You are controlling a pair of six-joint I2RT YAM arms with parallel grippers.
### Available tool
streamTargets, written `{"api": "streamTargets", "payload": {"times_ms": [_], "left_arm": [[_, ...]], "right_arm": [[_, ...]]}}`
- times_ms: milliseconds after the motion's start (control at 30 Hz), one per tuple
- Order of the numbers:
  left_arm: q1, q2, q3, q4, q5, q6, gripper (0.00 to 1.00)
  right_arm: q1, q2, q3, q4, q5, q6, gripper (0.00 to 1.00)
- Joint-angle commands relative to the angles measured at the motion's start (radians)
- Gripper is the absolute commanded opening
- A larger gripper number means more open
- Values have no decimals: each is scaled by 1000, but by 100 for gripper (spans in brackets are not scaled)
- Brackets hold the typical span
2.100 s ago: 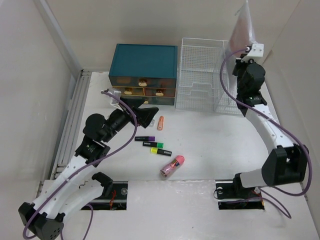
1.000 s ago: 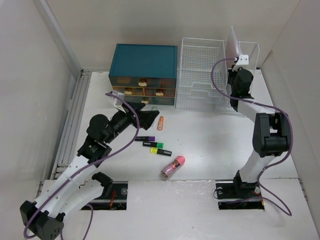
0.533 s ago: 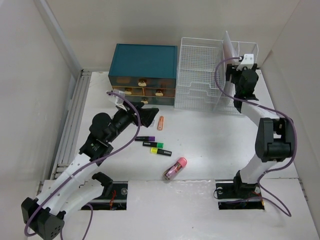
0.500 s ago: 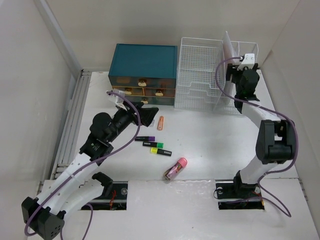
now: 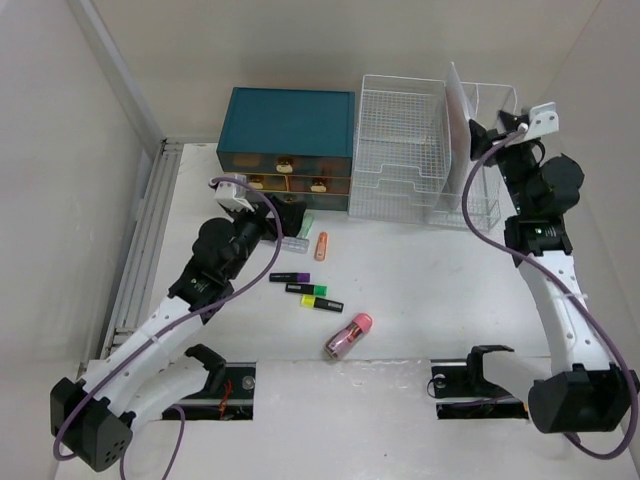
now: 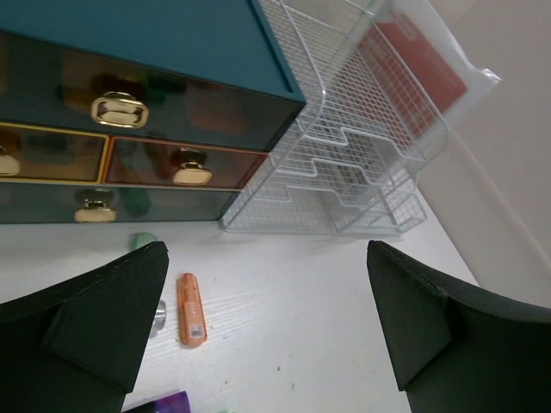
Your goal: Organize the desk
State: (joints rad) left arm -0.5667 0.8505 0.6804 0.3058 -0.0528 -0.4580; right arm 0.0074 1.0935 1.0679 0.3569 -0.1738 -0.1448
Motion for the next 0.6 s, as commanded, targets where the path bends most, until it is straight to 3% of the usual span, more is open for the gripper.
{"api": "streamTargets", "payload": {"times_ms": [0,67,133,233,267,300,400,500,567], "left_arm": [[-1,18,42,35,-105,-11,100],[-1,48,42,50,-114,-11,100],[8,91,53,64,-124,1,88],[36,154,103,75,-124,25,59],[53,207,119,75,-124,25,41],[62,235,137,63,-124,25,37],[74,338,202,52,-124,34,36],[83,419,258,40,-157,45,49],[83,459,309,6,-167,56,51]], "right_arm": [[31,3,23,-168,-337,34,54],[40,3,23,-209,-416,48,26],[69,29,46,-245,-518,77,0],[98,81,84,-308,-631,100,0],[98,94,107,-343,-654,100,2],[111,103,116,-360,-667,109,4],[121,112,116,-369,-678,119,5],[121,101,106,-369,-656,119,5],[121,91,106,-369,-645,119,5]]}}
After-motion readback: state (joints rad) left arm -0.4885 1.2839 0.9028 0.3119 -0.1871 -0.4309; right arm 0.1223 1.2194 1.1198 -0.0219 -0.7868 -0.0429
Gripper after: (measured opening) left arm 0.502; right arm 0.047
